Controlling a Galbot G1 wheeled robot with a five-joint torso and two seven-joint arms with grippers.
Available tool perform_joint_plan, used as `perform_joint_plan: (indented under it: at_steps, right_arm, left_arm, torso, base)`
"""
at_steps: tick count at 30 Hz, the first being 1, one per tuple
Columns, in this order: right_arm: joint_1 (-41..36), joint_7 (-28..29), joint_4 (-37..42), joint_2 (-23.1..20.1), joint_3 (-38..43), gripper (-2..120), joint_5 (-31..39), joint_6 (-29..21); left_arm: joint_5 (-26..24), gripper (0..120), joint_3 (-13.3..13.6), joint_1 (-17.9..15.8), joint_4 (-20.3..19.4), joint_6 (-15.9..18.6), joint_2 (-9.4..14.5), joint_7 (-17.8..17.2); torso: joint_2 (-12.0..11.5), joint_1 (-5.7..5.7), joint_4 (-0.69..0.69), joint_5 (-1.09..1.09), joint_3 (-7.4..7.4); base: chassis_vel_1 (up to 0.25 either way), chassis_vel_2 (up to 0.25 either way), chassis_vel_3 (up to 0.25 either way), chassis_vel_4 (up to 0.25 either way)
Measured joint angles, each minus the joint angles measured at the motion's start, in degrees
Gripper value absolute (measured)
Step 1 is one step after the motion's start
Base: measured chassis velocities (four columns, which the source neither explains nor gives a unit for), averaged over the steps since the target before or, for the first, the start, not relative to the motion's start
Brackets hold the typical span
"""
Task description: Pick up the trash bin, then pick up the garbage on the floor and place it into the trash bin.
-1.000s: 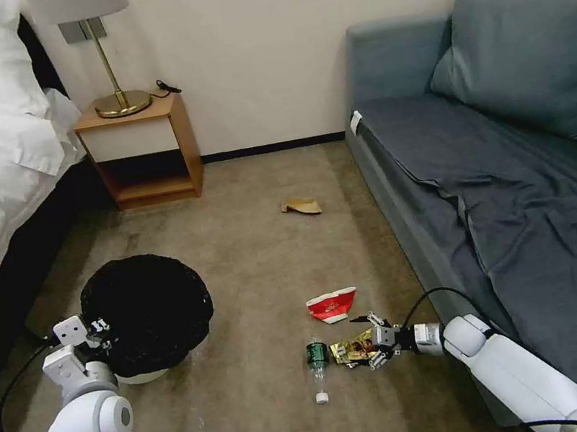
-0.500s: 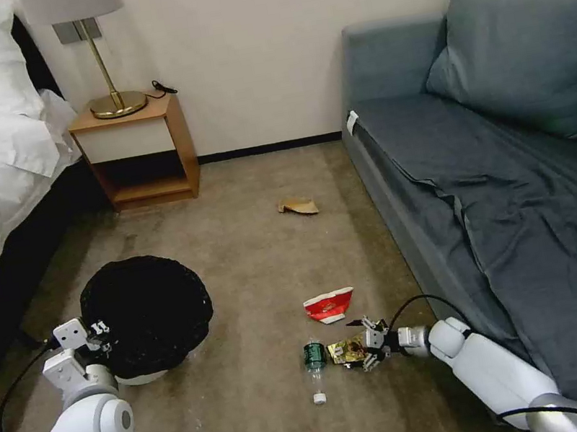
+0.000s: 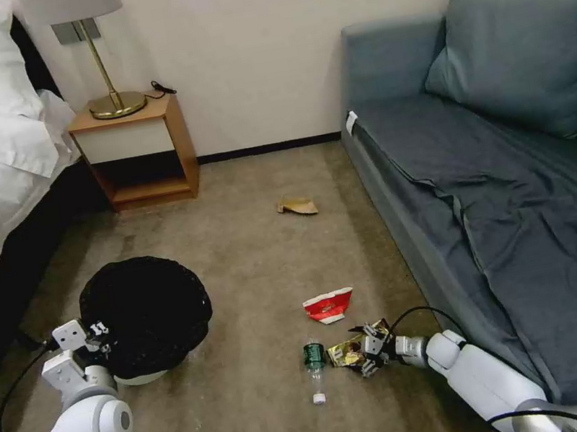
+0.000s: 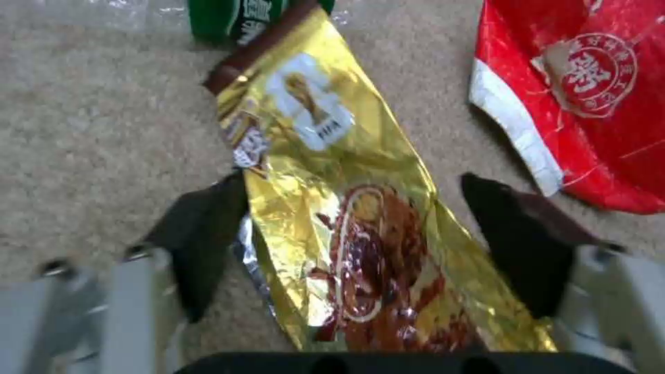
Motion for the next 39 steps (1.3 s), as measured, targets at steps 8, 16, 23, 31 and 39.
perform_joint_plan:
  at_steps: [8,16,23,31,39]
  right_arm:
    - [-0.8,1.2,0.6,0.0,0.6,53,1.4,-0.3]
    - [-1.7,2.4,1.6,-0.3,1.4,20,3.0,-0.4]
    - [-2.6,2.6,2.8,-0.7,2.0,0,3.3,-0.5]
    - [-4.8,2.6,6.2,-1.3,2.9,0,4.6,-0.9]
    - [-5.3,4.9,13.0,-1.8,4.8,0,13.1,-0.6]
  left_arm:
    - [0.0,5,0.2,-0.2,-0.1,0.0,-0.1,-0.1]
    - [0.2,5,0.3,-0.4,0.0,-0.1,-0.1,-0.4]
    - [0.2,5,0.3,-0.4,0.0,-0.3,-0.2,-0.4]
    - [-0.1,5,0.2,0.4,0.0,-0.7,-0.3,-0.5]
    - [-0.8,5,0.4,0.7,-0.3,-0.7,-0.5,-0.4]
  torso:
    - [0.0,0.00,0.01,0.01,0.00]
    - [0.0,0.00,0.01,0.01,0.00]
    - [0.0,0.00,0.01,0.01,0.00]
    - [0.0,0.00,0.01,0.01,0.00]
    - [0.0,0.00,0.00,0.02,0.01]
  base:
    - [0.000,0.000,0.000,0.000]
    - [0.000,0.000,0.000,0.000]
    - [0.000,0.000,0.000,0.000]
    - [0.000,0.000,0.000,0.000]
    - [0.000,0.000,0.000,0.000]
